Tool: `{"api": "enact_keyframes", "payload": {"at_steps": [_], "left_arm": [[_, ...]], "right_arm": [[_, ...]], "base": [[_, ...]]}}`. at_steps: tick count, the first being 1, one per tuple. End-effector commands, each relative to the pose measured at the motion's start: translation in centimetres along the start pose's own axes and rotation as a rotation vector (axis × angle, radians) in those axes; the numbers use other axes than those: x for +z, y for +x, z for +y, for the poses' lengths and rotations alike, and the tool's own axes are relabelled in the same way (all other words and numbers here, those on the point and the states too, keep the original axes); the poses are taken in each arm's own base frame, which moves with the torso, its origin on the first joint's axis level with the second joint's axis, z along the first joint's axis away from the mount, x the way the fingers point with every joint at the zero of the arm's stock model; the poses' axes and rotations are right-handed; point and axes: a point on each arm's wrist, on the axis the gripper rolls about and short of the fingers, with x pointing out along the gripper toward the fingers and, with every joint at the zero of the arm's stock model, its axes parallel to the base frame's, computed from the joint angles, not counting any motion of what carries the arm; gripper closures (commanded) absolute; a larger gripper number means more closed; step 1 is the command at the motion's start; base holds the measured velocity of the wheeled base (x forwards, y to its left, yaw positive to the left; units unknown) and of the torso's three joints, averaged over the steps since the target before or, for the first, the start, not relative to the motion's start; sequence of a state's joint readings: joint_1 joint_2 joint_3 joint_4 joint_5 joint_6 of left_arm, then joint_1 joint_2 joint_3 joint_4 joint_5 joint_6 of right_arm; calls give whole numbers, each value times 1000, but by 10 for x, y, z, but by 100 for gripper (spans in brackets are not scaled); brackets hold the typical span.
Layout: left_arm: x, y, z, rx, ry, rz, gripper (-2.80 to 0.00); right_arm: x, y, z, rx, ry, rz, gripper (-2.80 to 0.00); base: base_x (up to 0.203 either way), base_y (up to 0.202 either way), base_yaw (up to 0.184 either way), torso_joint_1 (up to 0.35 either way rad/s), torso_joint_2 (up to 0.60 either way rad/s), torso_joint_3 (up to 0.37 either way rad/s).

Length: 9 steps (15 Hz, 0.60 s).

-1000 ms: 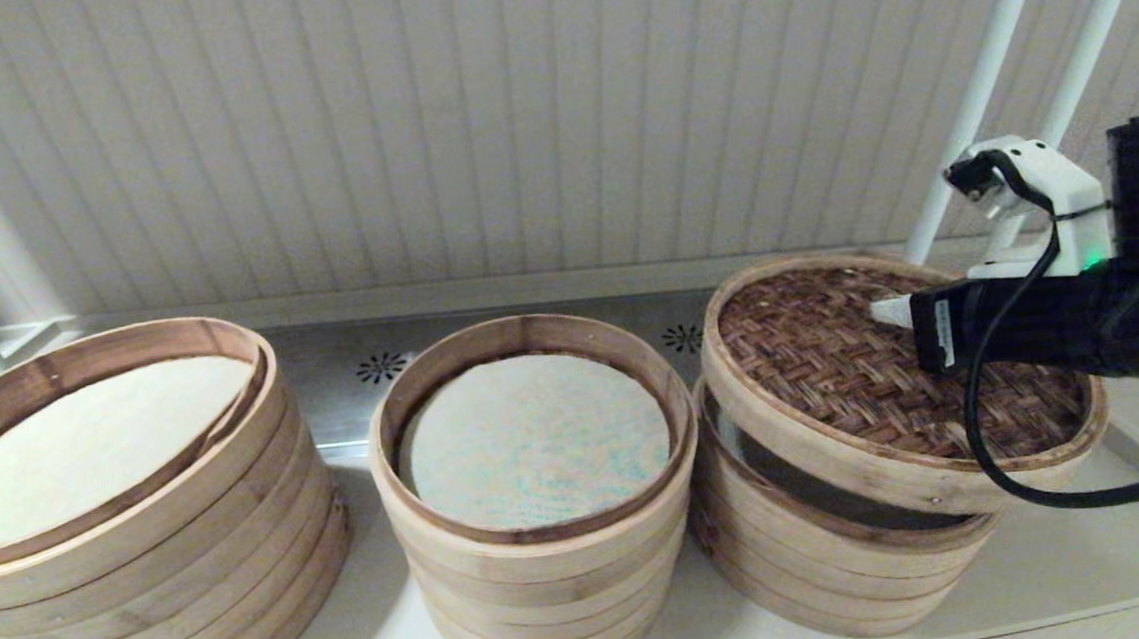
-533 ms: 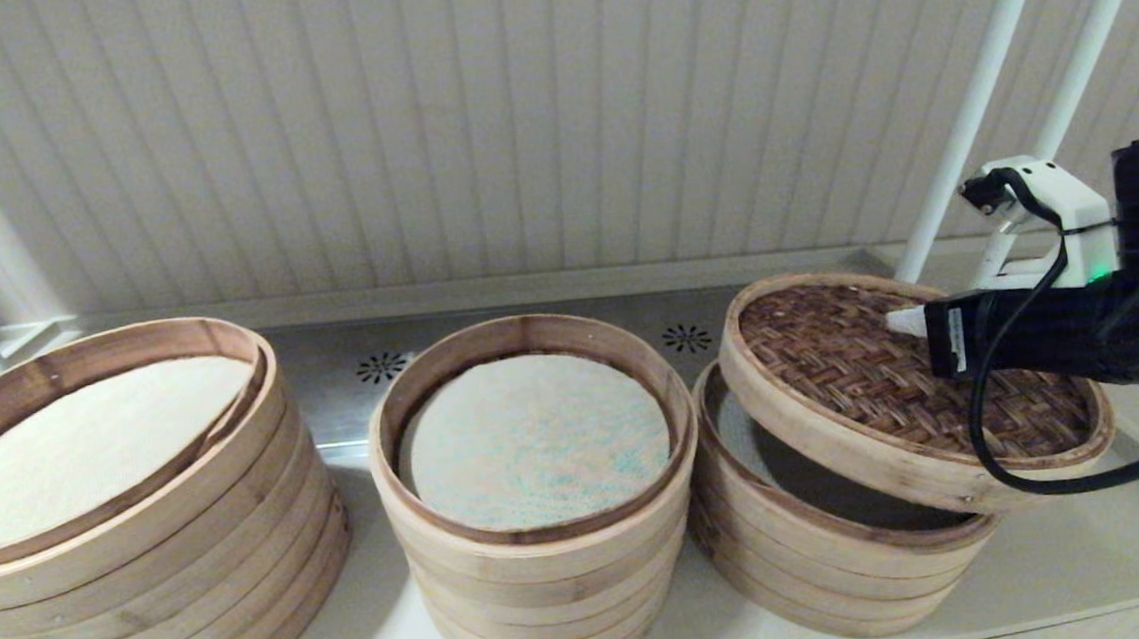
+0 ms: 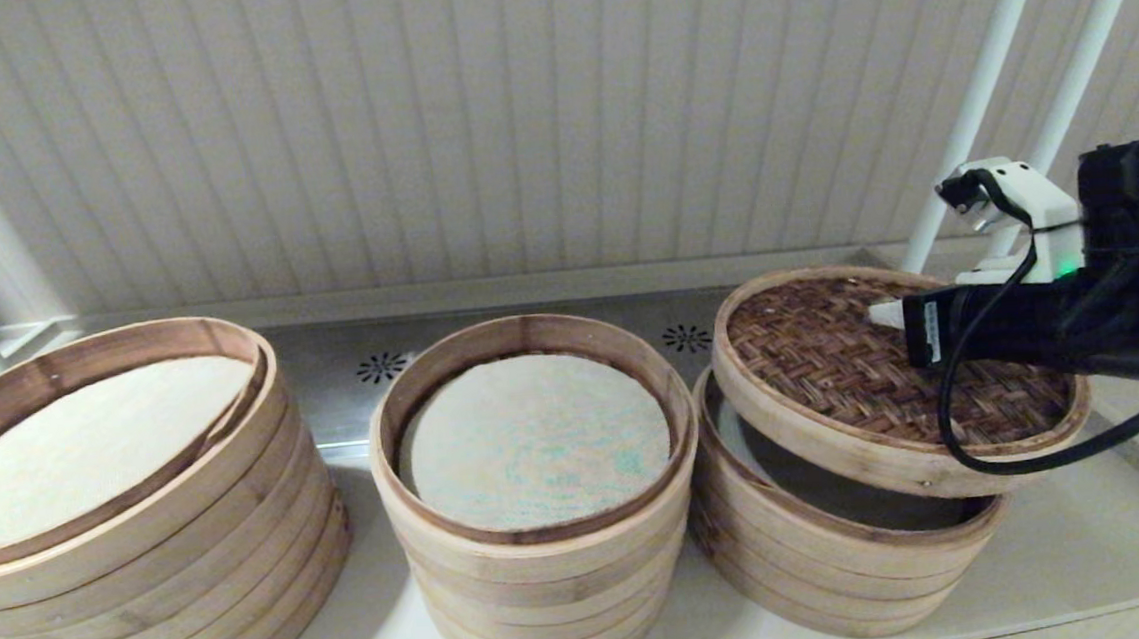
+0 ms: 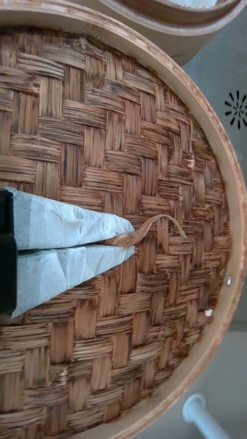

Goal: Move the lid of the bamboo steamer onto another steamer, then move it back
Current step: Put the steamer

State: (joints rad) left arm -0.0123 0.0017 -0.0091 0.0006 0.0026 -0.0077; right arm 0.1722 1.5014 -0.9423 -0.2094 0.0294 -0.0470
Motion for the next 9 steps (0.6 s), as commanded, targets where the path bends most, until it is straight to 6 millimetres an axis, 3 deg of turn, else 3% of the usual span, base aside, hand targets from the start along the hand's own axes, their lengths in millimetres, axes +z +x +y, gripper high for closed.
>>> {"api": "enact_keyframes", "payload": {"at_steps": [1,5,9], "left_arm": [[0,0,0,0,0,-1,0],[0,0,0,0,-2,-1,0],[0,0,0,0,-2,-1,0]], "right_arm": [[-7,14,-2,-4,1,31,0],[-13,35,-2,24,8,29,0],[-16,41,0,43,13,38,0]], "base": [[0,0,0,0,0,0],[0,0,0,0,0,0],[0,0,0,0,0,0]]}}
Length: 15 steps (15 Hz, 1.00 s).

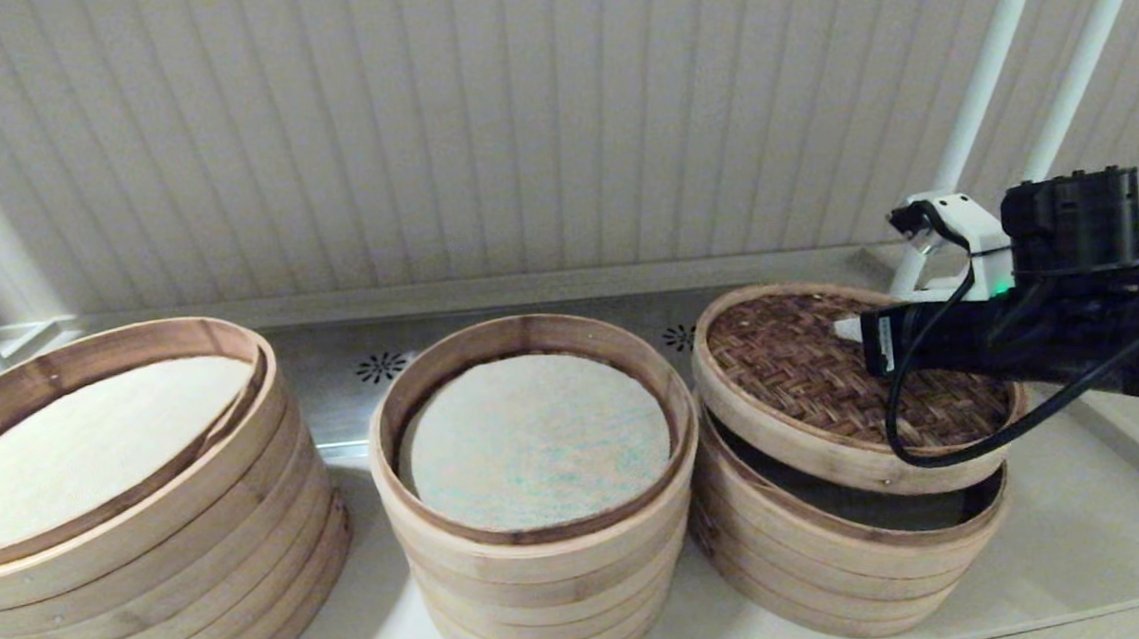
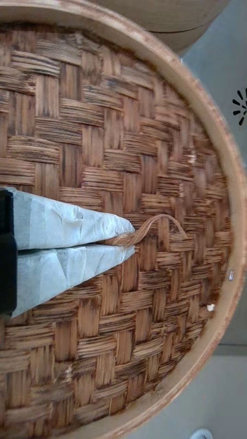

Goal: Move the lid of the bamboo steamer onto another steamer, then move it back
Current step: Put the steamer

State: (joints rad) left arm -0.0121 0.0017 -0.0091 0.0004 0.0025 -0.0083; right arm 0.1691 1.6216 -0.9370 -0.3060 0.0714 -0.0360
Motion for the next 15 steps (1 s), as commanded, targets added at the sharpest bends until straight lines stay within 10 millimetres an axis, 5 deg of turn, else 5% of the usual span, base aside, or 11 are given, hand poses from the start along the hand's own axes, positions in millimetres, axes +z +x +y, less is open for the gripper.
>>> {"api": "enact_keyframes", "payload": {"at_steps": [1,7,15], "left_arm": [[0,0,0,0,-1,0,0],[0,0,0,0,-1,0,0],[0,0,0,0,1,0,0]], "right_arm": [[-6,6,0,4,2,24,0],[-20,3,2,8,5,63,0],[-15,-19,4,10,-5,-11,0]], "base": [[0,0,0,0,0,0],[0,0,0,0,0,0],[0,0,0,0,0,0]]}}
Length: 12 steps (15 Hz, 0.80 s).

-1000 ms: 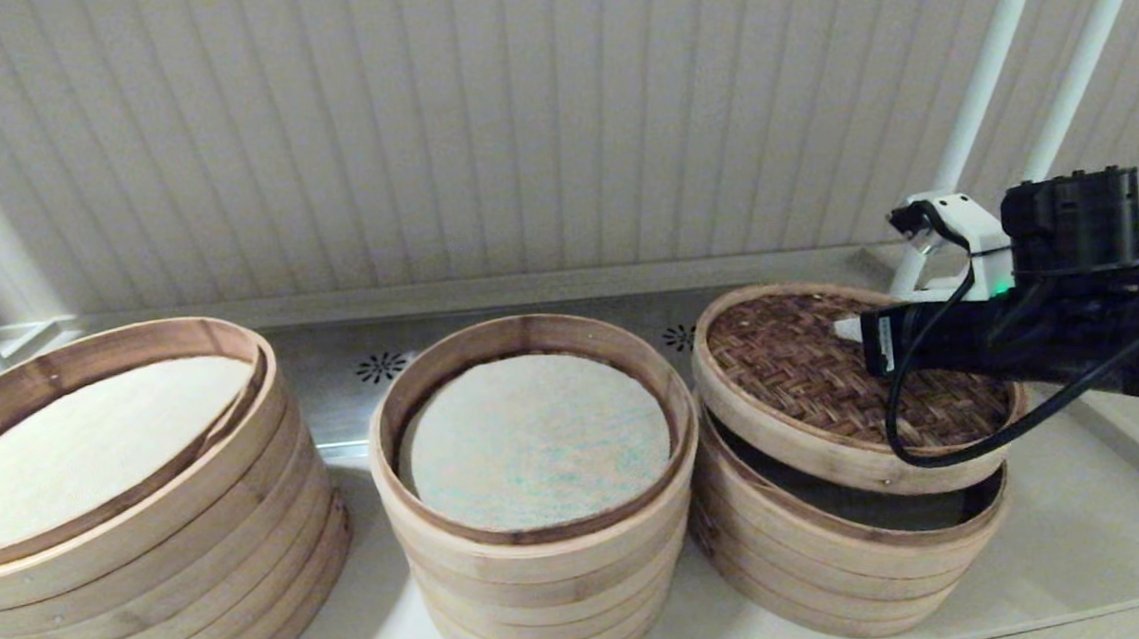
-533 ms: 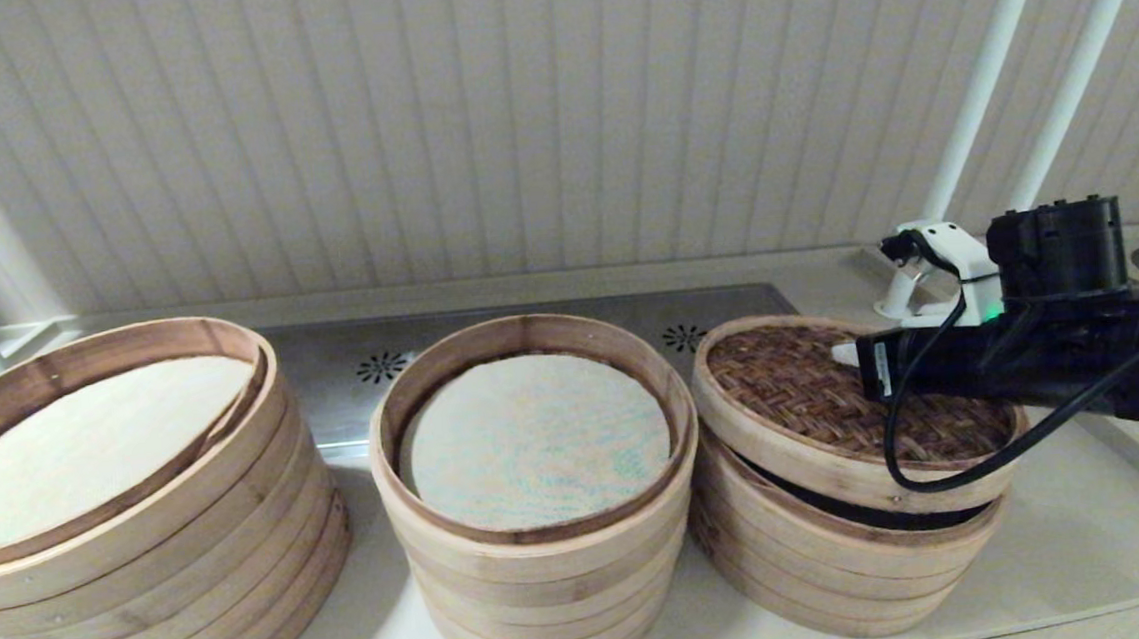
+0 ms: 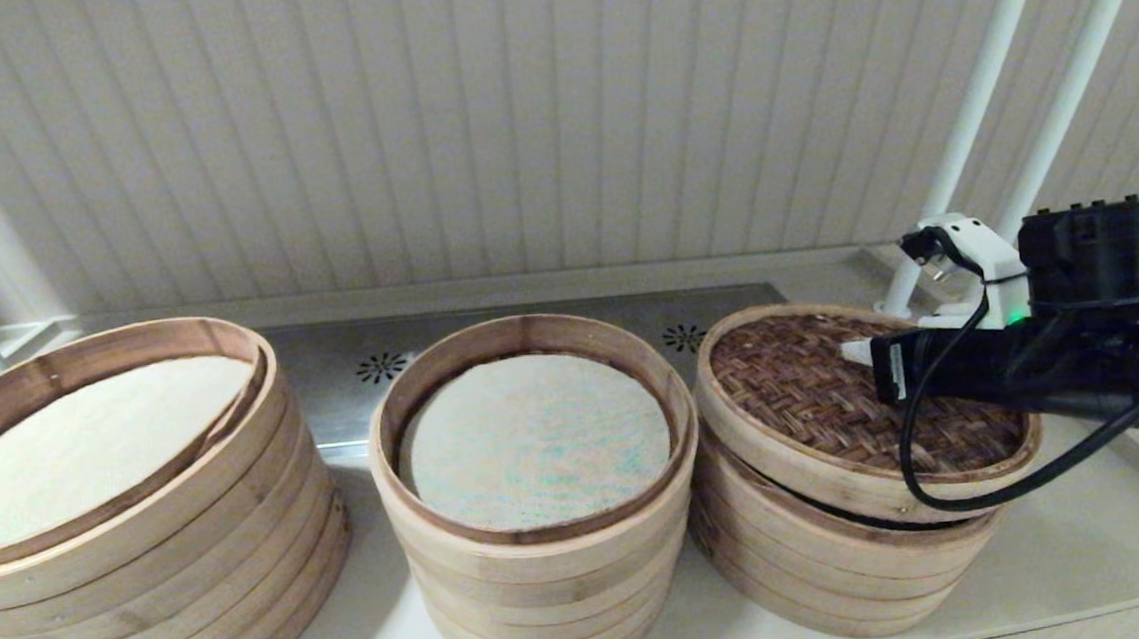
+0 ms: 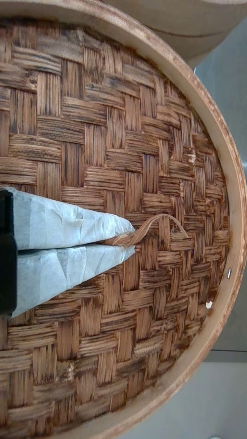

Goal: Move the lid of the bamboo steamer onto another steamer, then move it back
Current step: Put the steamer

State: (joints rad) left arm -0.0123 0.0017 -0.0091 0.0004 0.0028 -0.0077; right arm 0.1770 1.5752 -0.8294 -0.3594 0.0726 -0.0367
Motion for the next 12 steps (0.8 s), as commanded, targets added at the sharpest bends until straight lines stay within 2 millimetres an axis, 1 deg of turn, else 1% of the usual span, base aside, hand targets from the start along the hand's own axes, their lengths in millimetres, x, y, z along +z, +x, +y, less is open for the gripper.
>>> {"api": "enact_keyframes", "payload": {"at_steps": [1,4,12], "left_arm": [[0,0,0,0,-2,1,0],[0,0,0,0,-2,-1,0],[0,0,0,0,0,-1,0]], "right_arm": [[0,-9,1,1,-3,-15,0],[-5,-12,3,8,-3,-3,0],[-14,-8,8,25,-5,31,0]], "base": [[0,0,0,0,0,0],[0,0,0,0,0,0],[0,0,0,0,0,0]]}}
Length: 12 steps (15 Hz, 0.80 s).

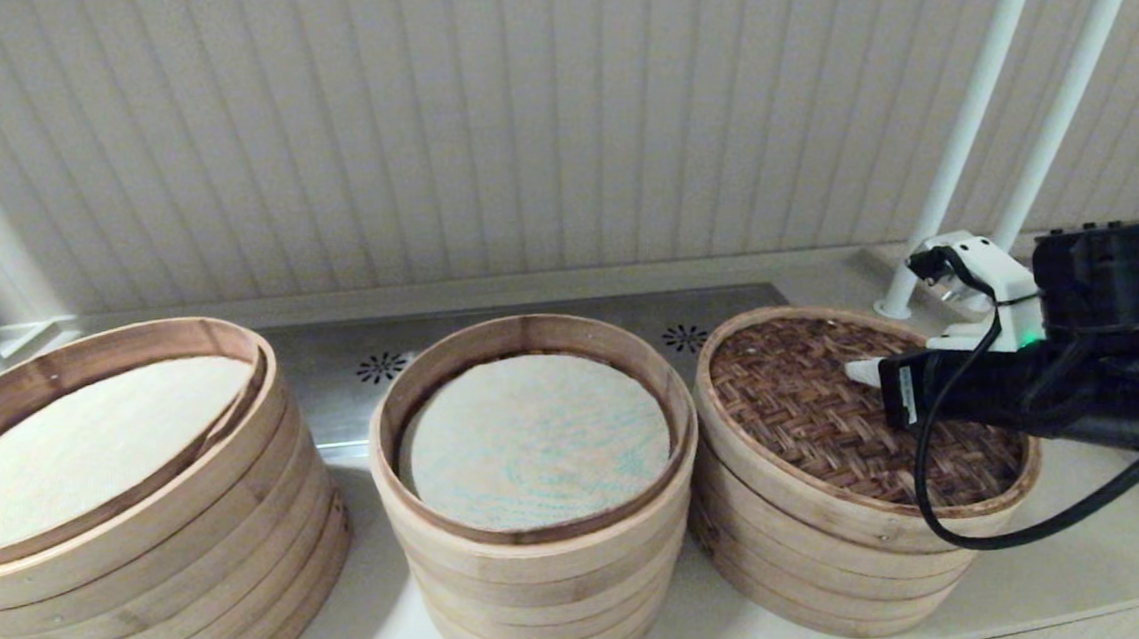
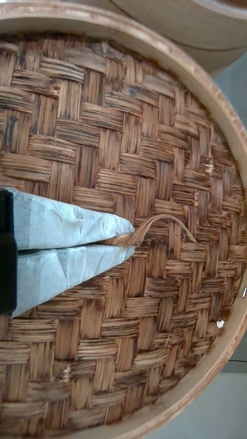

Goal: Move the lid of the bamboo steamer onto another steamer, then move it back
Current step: Put the steamer

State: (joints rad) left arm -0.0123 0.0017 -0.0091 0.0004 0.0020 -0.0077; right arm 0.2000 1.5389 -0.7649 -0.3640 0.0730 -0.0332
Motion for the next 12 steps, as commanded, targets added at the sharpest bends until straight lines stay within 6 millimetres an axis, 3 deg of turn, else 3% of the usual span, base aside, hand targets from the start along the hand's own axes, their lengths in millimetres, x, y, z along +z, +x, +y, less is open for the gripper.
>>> {"api": "enact_keyframes", "payload": {"at_steps": [1,11,12], "left_arm": [[0,0,0,1,-1,1,0],[0,0,0,0,-1,-1,0],[0,0,0,0,0,-1,0]], "right_arm": [[-3,3,2,8,-3,12,0],[-5,5,2,4,-2,18,0],[-6,5,1,3,-1,23,-280]], "base": [[0,0,0,0,0,0],[0,0,0,0,0,0],[0,0,0,0,0,0]]}}
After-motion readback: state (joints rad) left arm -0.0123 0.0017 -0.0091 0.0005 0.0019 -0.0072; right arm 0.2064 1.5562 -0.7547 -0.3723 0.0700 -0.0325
